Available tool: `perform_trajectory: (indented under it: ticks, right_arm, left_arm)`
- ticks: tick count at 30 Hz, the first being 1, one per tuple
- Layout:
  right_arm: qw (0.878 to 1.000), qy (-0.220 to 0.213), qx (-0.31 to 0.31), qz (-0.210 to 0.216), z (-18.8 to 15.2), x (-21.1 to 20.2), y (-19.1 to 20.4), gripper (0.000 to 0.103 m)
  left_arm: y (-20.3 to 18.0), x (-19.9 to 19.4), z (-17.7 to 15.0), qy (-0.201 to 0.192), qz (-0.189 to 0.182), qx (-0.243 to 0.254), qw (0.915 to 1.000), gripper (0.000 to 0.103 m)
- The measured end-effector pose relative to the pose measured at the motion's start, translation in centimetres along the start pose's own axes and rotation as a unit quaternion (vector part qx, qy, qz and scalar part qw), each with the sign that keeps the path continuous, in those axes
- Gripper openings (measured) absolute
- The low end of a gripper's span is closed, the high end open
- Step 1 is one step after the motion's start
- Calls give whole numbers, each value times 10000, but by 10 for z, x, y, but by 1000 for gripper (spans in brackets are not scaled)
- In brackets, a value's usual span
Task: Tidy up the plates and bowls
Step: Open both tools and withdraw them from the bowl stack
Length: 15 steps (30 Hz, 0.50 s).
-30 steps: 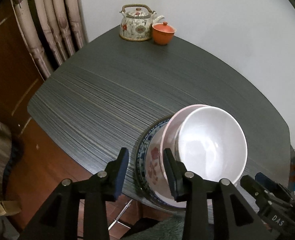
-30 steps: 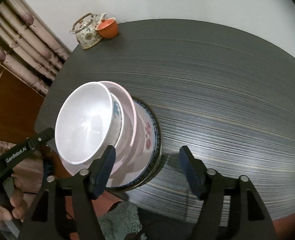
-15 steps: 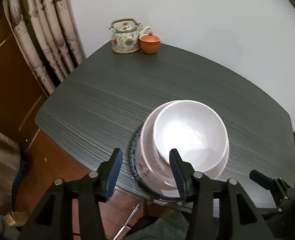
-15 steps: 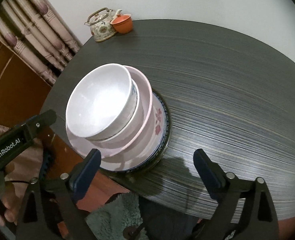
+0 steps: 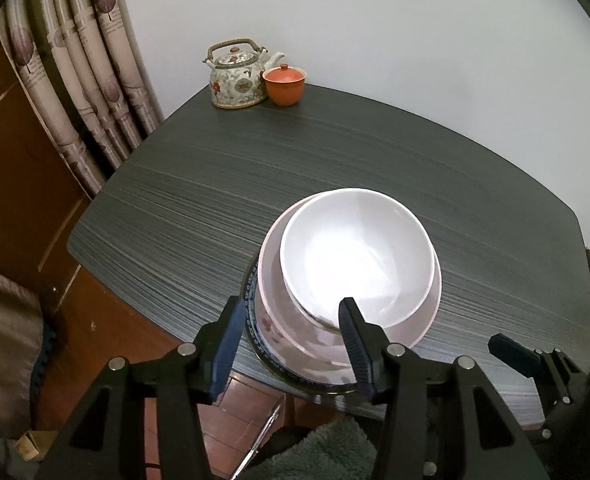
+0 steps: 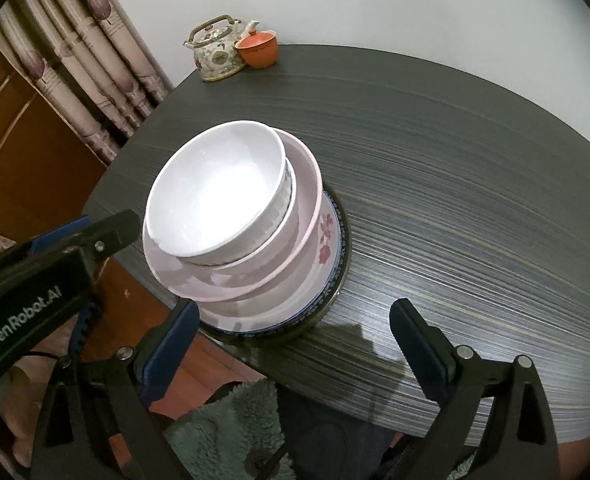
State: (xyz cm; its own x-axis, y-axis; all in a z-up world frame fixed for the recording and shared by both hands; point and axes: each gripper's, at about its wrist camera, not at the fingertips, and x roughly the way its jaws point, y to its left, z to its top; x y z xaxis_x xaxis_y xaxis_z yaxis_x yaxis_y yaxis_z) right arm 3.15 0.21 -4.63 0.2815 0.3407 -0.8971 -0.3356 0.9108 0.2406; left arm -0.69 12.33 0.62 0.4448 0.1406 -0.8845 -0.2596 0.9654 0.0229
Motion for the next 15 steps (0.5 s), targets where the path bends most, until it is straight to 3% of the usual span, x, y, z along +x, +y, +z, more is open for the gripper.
perform_trajectory:
  ticks: [15]
  right_arm:
    - [10000,61,-19,25,-3,2,4,95]
  left_arm:
    - [-2,0,-4,-27,-74,107,9999,50]
